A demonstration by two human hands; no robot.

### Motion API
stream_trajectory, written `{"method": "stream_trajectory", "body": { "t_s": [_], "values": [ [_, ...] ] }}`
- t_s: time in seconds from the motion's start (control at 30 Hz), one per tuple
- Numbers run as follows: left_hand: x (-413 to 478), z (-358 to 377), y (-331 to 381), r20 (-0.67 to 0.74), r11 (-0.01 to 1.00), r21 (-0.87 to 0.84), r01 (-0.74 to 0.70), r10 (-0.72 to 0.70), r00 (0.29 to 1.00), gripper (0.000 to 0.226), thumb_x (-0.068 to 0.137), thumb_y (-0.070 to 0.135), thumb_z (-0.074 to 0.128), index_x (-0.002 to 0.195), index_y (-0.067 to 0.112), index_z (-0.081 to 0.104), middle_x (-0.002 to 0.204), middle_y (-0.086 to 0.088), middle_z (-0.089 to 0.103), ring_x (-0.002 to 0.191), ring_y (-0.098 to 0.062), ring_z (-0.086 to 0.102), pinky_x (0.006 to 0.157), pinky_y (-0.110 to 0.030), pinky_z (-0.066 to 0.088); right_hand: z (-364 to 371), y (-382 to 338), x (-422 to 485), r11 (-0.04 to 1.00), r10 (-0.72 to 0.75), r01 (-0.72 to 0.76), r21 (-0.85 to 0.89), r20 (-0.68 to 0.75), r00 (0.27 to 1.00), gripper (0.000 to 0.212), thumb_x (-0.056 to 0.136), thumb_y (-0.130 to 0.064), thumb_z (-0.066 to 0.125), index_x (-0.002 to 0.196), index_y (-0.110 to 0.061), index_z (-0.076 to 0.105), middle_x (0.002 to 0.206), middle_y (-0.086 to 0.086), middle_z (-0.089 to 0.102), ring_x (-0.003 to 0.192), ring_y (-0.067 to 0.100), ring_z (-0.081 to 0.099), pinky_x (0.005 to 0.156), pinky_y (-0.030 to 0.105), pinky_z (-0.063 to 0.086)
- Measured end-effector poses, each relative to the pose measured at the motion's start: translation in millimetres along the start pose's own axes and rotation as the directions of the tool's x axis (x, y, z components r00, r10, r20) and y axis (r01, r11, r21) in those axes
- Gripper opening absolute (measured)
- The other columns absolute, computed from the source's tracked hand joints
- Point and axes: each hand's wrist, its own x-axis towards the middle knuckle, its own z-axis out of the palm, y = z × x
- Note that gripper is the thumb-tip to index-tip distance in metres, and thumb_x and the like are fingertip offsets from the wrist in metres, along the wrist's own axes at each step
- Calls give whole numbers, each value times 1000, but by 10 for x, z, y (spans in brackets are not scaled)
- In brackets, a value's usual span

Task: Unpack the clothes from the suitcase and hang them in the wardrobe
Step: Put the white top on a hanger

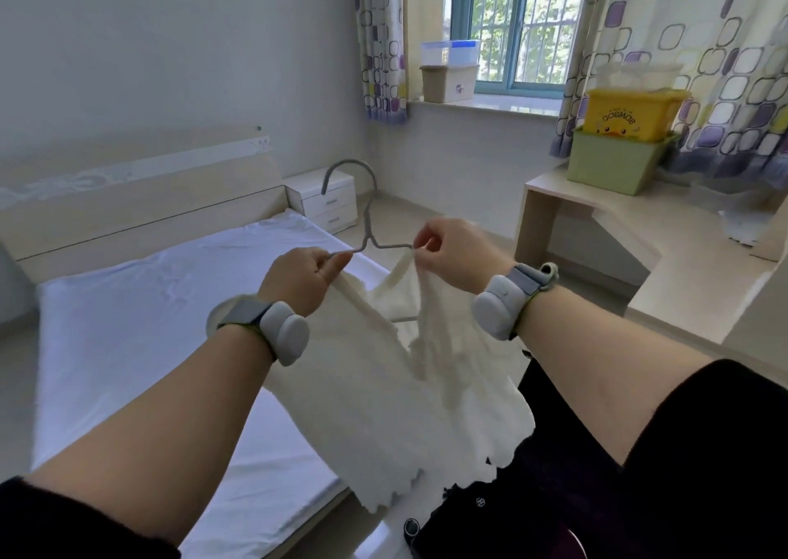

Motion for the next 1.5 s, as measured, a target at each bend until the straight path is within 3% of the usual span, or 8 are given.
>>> {"method": "stream_trajectory", "body": {
  "t_s": [0.23, 0.43, 0.7, 0.87, 1.1, 1.23, 1.37, 1.5],
  "values": [
    [-232, -650, -420, -113, 972, -196, 129, -153, 982, 53, 91, 42, 54, 51, 14, 35, 49, 3, 27, 47, -13, 26, 50, -24, 23, 266, -488, 167, 988, -131, 138, -76, 88, 987, 34, 96, -36, 47, 120, -18, 61, 106, 4, 61, 99, 19, 55, 90, 30, 42],
    [-453, -1249, -891, -110, 956, -259, 136, -169, 980, 27, 88, 32, 63, 80, 9, 71, 60, 9, 57, 56, -5, 47, 56, -17, 36, 802, -1448, 222, 954, -287, 299, -25, 214, 934, 32, 93, -35, 53, 120, -17, 60, 91, -5, 61, 84, 13, 57, 79, 25, 44],
    [-1127, -2257, -1872, -60, 895, -387, 221, -264, 963, 7, 82, 20, 72, 81, 27, 74, 83, 7, 71, 82, -7, 63, 80, -21, 48, 1681, -2772, 258, 911, -404, 409, 56, 323, 856, 25, 89, -40, 57, 102, -24, 71, 75, -5, 63, 61, 10, 50, 65, 25, 47],
    [-1643, -2938, -2491, -341, 791, -589, 167, -431, 836, 17, 84, 10, 69, 75, 24, 71, 71, 10, 69, 72, -5, 61, 69, -12, 47, 2341, -3607, 208, 886, -447, 457, 75, 395, 802, 28, 92, -36, 55, 100, -13, 70, 78, -6, 60, 61, 6, 49, 58, 18, 40],
    [-2263, -3664, -3093, -350, 898, -258, 357, -431, 831, 17, 95, 16, 54, 99, 18, 70, 85, -2, 68, 77, -9, 59, 71, -17, 44, 2791, -4386, 166, 867, -495, 469, 165, 375, 784, 29, 92, -33, 56, 97, -10, 71, 77, 3, 61, 64, 13, 48, 58, 23, 37],
    [-2713, -4047, -3581, -289, 833, -12, 554, -533, 795, 28, 99, 20, 45, 117, 17, 65, 112, 0, 64, 108, -19, 58, 91, -25, 40, 3082, -4906, 154, 829, -556, 472, 298, 363, 747, 25, 90, -31, 58, 89, -10, 72, 56, -5, 46, 50, 10, 38, 51, 22, 31],
    [-2926, -4287, -3794, -220, 730, 182, 658, -622, 751, 32, 99, 25, 42, 74, 20, 61, 81, -2, 59, 83, -23, 54, 70, -29, 36, 3348, -5270, 199, 789, -613, 516, 334, 364, 701, 28, 88, -28, 59, 84, -2, 69, 54, -2, 45, 49, 13, 36, 50, 23, 31],
    [-3112, -4506, -4075, -224, 672, 162, 722, -688, 690, 23, 95, 23, 51, 102, 12, 70, 97, 1, 64, 91, -14, 57, 79, -23, 40, 3769, -5576, 326, 733, -681, 592, 336, 358, 639, 36, 88, -30, 56, 87, 6, 64, 66, 10, 51, 58, 18, 41, 57, 29, 35]
  ]
}}
